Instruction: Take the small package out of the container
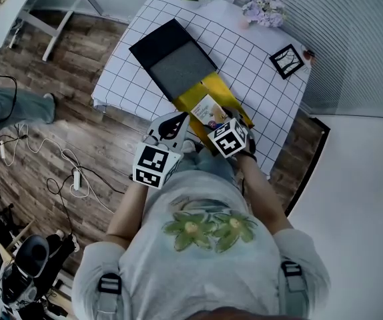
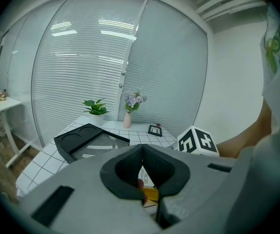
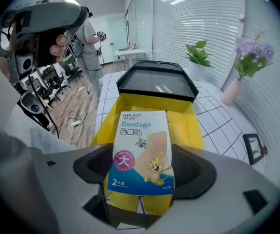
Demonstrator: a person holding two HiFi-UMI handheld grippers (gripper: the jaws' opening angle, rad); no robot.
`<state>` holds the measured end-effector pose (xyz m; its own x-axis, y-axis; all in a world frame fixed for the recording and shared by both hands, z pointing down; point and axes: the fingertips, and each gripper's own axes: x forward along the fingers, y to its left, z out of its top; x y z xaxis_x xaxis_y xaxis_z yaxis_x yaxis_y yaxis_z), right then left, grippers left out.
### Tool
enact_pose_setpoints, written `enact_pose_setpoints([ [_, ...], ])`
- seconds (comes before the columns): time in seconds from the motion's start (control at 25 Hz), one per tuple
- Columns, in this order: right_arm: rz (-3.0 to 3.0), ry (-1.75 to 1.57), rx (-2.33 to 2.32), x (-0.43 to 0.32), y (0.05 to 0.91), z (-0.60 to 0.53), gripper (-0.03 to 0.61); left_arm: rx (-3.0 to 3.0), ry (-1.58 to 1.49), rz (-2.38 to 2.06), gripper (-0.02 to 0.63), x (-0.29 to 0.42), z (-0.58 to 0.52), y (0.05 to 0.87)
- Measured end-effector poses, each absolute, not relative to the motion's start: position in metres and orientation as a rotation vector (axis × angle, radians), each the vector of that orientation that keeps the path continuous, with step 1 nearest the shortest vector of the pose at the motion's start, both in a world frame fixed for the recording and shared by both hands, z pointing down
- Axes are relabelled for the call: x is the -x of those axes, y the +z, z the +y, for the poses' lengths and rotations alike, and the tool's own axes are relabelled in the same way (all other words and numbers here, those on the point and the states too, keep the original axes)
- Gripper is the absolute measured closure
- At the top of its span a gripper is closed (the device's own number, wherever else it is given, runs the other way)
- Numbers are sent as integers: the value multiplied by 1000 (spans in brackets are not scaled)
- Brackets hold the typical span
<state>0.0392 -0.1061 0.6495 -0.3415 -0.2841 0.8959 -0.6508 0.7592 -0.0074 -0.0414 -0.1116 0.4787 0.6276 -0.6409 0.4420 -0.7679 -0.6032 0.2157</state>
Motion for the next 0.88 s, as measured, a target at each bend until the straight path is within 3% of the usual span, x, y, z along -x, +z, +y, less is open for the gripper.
enact_pose_setpoints([
  [0.88, -1981, 438, -716, -45, 619, -103, 225, -2476, 457, -1116, 607, 35, -114, 477],
])
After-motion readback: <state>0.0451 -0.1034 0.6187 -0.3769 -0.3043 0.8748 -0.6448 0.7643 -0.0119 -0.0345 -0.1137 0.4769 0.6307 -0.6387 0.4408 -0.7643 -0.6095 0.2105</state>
